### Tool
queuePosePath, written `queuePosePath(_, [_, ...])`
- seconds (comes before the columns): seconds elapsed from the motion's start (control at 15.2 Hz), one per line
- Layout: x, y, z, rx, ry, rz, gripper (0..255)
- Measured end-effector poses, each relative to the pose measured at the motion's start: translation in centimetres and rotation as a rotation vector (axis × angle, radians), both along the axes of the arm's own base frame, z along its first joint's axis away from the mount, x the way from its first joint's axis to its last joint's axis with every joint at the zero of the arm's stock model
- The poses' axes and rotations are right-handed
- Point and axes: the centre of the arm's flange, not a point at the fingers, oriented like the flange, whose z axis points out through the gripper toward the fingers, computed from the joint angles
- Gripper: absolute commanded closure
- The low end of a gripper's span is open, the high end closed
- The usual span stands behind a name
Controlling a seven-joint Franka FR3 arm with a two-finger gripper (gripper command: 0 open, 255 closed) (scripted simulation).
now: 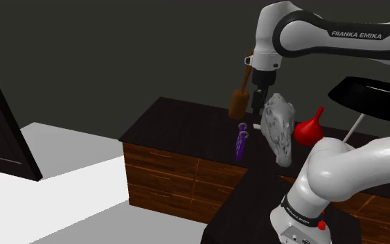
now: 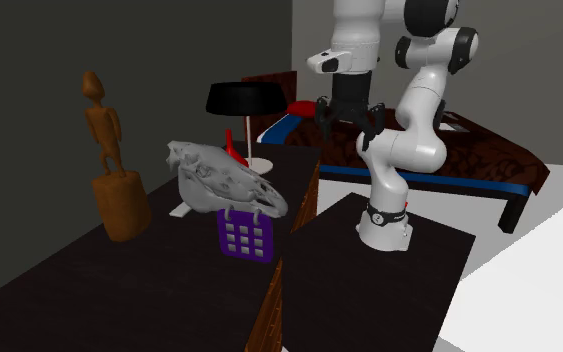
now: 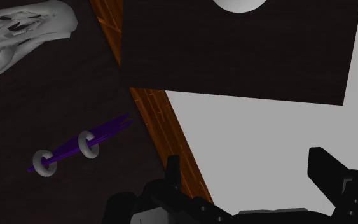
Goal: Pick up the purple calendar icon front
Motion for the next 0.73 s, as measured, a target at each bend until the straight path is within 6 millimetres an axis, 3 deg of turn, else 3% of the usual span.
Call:
queuePosePath(0.2, [0.4, -1.6, -0.6, 0.011, -0.005, -0.003, 0])
queuePosePath(0.73, [3.4, -10.4, -5.5, 0.084, -0.038, -0.015, 0])
